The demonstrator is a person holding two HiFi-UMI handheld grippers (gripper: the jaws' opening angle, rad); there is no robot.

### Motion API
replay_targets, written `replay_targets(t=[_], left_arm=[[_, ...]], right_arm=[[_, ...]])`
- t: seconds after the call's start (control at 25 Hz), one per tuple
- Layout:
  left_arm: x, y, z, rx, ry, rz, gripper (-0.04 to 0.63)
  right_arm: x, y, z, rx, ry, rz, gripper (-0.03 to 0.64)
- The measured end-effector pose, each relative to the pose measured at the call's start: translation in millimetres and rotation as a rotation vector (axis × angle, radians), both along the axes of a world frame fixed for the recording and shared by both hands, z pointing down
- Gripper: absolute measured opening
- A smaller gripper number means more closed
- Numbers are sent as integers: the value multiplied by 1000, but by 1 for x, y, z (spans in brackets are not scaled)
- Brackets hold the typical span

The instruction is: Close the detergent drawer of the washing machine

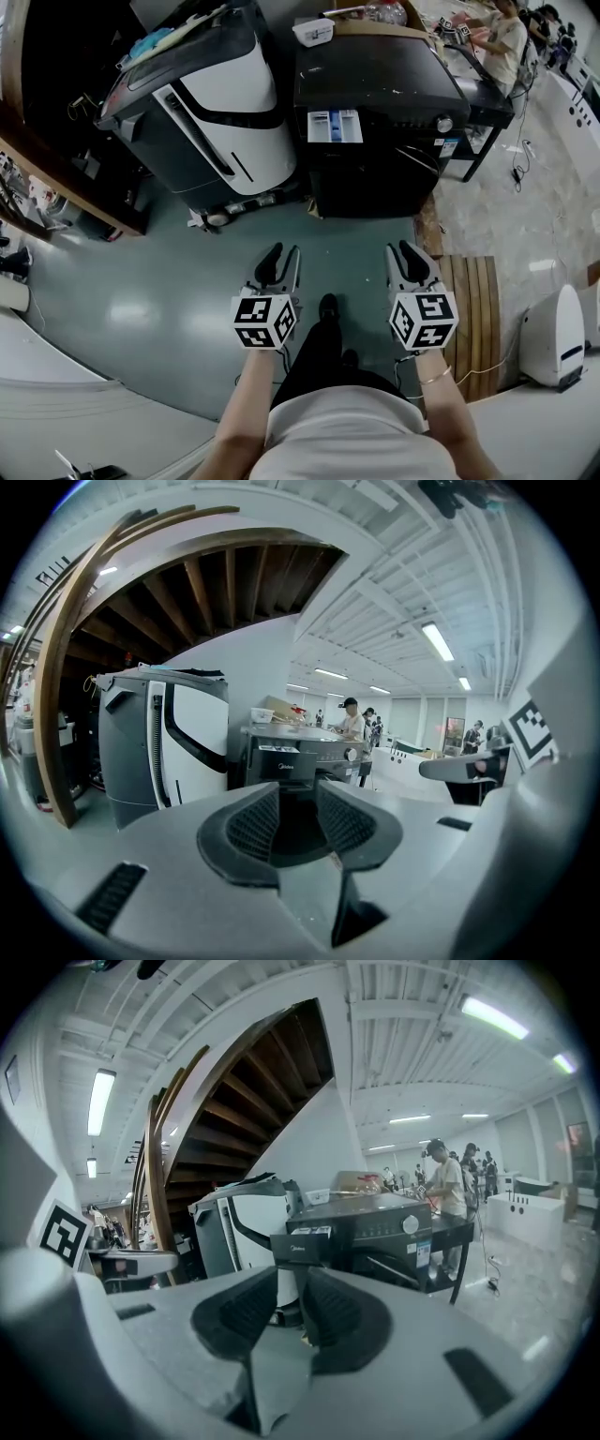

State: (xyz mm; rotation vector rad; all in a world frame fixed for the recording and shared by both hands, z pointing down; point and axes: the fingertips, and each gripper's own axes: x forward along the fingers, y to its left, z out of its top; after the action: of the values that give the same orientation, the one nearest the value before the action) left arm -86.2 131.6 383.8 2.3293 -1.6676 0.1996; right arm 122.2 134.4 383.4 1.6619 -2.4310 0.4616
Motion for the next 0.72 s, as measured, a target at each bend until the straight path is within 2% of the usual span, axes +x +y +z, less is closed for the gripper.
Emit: replay_targets(t=[0.72], left_arm=[[-35,-151,15,-32,15,21,133]], right_arm=[[-24,-141,14,-58,36,52,87]])
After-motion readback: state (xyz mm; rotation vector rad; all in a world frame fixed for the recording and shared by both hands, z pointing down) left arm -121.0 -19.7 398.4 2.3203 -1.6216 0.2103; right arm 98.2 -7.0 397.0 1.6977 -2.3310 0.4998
